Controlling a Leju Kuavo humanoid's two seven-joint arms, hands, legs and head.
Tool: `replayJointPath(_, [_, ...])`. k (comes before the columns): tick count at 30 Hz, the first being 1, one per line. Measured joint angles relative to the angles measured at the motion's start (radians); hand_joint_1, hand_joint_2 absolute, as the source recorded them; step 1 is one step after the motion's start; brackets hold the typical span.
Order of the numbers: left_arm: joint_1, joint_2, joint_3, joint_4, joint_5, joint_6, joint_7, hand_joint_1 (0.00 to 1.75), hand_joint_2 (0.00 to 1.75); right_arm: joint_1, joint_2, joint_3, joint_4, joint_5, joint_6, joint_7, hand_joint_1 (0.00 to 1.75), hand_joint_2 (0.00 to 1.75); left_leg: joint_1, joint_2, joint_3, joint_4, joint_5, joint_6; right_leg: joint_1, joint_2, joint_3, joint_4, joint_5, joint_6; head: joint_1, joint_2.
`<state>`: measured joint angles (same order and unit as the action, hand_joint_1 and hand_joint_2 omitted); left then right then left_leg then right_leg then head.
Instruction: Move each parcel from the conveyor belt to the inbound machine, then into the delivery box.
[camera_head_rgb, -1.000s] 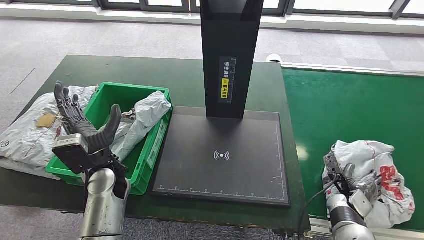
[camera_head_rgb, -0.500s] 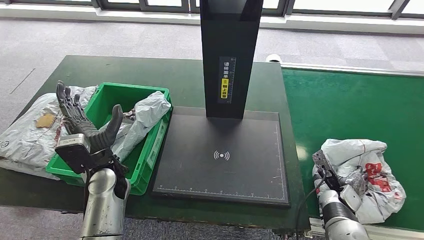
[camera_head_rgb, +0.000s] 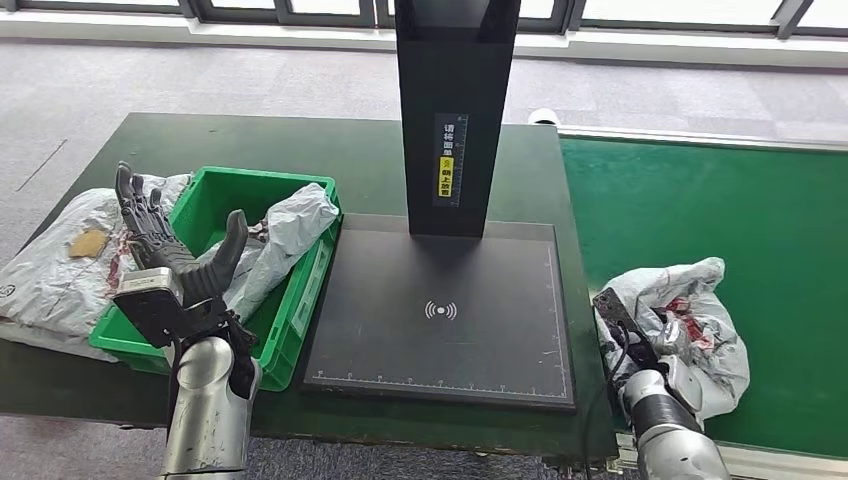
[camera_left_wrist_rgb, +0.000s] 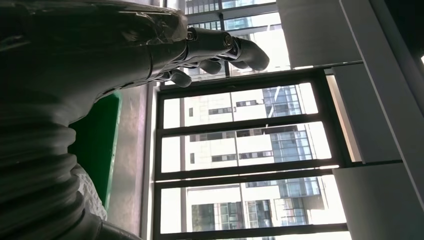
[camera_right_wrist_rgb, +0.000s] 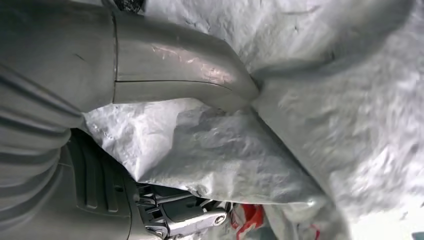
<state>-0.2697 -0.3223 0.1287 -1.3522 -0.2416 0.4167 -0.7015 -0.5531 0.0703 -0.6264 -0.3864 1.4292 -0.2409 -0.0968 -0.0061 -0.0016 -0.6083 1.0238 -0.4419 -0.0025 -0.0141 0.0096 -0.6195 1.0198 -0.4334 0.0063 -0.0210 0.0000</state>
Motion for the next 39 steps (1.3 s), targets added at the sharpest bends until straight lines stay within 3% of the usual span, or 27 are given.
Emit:
replayJointPath(5, [0.008, 0.002, -0.003, -0.003, -0.010, 0.005, 0.000, 0.00, 1.75, -0.009, 0.034, 0.038, -0.001, -0.053, 0.036, -0.114, 1.75, 1.75, 0.001, 0.000, 0.000, 0.000, 0.001, -0.001, 0.001, 0.000, 0.000, 0.000, 0.001, -0.001, 0.000, 0.000])
replayJointPath(9, [0.015, 0.003, -0.003, -0.011, -0.016, 0.005, 0.000, 0.00, 1.75, -0.010, 0.058, 0.060, -0.014, -0.147, 0.083, -0.258, 1.75, 1.75, 0.001, 0.001, 0.000, 0.000, 0.001, -0.001, 0.001, 0.001, -0.001, 0.000, 0.001, -0.002, 0.000, 0.000])
replayJointPath(18, [0.021, 0.005, -0.003, -0.018, -0.029, 0.005, 0.000, 0.00, 1.75, 0.010, 0.093, 0.131, -0.082, -0.364, 0.187, -0.462, 1.75, 1.75, 0.001, 0.006, -0.001, 0.000, 0.000, -0.004, 0.001, 0.007, -0.004, 0.000, 0.002, -0.003, 0.000, 0.000])
replayJointPath(28, [0.022, 0.005, -0.003, -0.020, -0.029, 0.006, 0.000, 0.00, 1.75, 0.031, 0.110, 0.187, -0.131, -0.427, 0.216, -0.494, 1.75, 1.75, 0.003, 0.005, -0.002, -0.001, 0.000, -0.006, 0.003, 0.006, -0.005, 0.000, 0.001, -0.004, 0.000, 0.000])
replayJointPath(33, [0.025, 0.005, -0.003, -0.027, -0.029, 0.014, 0.000, 0.00, 1.75, 0.050, 0.119, 0.223, -0.180, -0.538, 0.220, -0.537, 1.75, 1.75, 0.003, 0.005, -0.003, -0.001, 0.000, -0.006, 0.003, 0.006, -0.006, 0.001, 0.001, -0.004, 0.000, 0.000])
replayJointPath(39, [0.037, 0.008, -0.003, -0.039, -0.030, 0.015, 0.000, 0.00, 1.75, 0.106, 0.149, 0.291, -0.341, -0.692, 0.220, -0.596, 1.75, 1.75, 0.003, 0.004, -0.003, -0.001, 0.000, -0.006, 0.003, 0.006, -0.006, 0.001, 0.001, -0.004, 0.000, 0.000])
